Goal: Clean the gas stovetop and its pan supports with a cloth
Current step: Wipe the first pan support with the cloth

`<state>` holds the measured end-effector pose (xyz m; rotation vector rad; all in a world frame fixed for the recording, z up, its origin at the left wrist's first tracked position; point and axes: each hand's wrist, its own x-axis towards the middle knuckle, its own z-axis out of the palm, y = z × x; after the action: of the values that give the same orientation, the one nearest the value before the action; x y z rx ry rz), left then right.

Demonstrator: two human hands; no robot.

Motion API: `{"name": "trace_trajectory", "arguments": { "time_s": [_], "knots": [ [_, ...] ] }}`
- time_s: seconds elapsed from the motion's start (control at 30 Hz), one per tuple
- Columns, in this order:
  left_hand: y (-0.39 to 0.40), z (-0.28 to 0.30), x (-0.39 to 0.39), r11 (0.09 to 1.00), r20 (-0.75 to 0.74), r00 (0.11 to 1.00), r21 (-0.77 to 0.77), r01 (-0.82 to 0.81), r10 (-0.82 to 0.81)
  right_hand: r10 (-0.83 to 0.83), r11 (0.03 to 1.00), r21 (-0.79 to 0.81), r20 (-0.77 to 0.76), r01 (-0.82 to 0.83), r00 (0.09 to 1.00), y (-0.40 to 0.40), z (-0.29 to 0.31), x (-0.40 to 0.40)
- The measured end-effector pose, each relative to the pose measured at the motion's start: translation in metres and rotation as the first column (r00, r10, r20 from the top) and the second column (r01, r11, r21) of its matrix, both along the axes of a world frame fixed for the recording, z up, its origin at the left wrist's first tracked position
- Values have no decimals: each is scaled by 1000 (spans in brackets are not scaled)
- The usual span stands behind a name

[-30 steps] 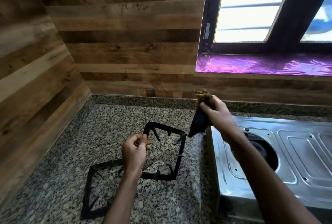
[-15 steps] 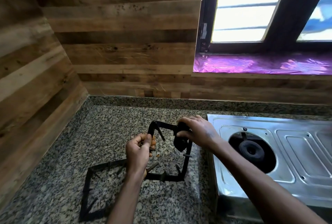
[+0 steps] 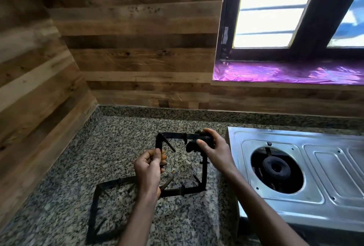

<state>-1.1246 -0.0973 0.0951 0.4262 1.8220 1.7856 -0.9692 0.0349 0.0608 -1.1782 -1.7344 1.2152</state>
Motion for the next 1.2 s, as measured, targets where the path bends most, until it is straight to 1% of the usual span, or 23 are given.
{"name": "trace_trajectory", "arguments": {
  "time_s": [0.03,0.1,0.17,0.23,0.27,0.3,0.33,0.37,0.4,0.43,0.5,0.53,0.6,0.73,0.9,1.0,1.03,1.1,1.2],
  "knots": [
    [0,-1,1,1000,3,1000,6,-16,16,-23,1000,15,-14,23,1000,0,0,-2],
    [-2,-4,-1,999,9,999,4,-44,43,-55,998,-13,-64,54,996,1,-3,-1],
    [-4,-7,-2,998,22,998,2,-59,59,-90,994,-77,-135,80,987,1,-7,-1],
    [-5,-9,-2,998,31,998,-1,-61,61,-184,974,-169,-199,151,963,-2,-8,-6],
    [-5,-9,-2,998,38,997,4,-60,60,-260,949,-240,-244,202,934,-3,-8,-7],
    [-6,-9,-3,998,50,997,13,-62,61,-342,913,-330,-308,237,888,-5,-5,-7],
    [-6,-9,-4,998,71,995,18,-68,66,-403,877,-418,-373,237,836,-6,-3,-5],
    [-8,-10,-7,997,96,993,25,-77,75,-424,855,-478,-423,201,800,-7,-3,-3],
    [-8,-11,-10,996,127,989,33,-79,74,-395,857,-494,-452,145,800,-9,-3,2],
    [-7,-12,-13,996,162,984,44,-78,70,-319,875,-480,-467,66,825,-11,-3,7],
    [-6,-13,-16,995,222,974,73,-72,54,-112,902,-418,-460,-103,881,-16,-1,11],
    [-6,-13,-16,995,236,971,83,-62,41,-46,906,-397,-442,-150,896,-18,0,12],
    [-6,-15,-17,995,231,973,92,-32,10,0,917,-363,-416,-166,909,-15,6,11],
    [-7,-18,-20,996,159,985,68,59,-69,64,940,-292,-361,-178,930,-11,21,11],
    [-8,-23,-13,992,199,972,3,130,-128,60,964,-221,-353,-146,934,-18,29,2],
    [-8,-27,-14,992,207,971,-21,123,-116,172,961,-148,-339,-233,925,-20,39,1],
    [-8,-27,-15,992,191,975,-30,124,-116,214,956,-123,-323,-265,922,-21,44,1],
    [-9,-25,-20,983,91,986,-104,151,-142,283,946,-76,-282,-316,917,-20,49,1],
    [-13,-23,-27,945,-85,963,-230,232,-257,342,931,-47,-239,-363,909,-17,55,0]
  ]
}}
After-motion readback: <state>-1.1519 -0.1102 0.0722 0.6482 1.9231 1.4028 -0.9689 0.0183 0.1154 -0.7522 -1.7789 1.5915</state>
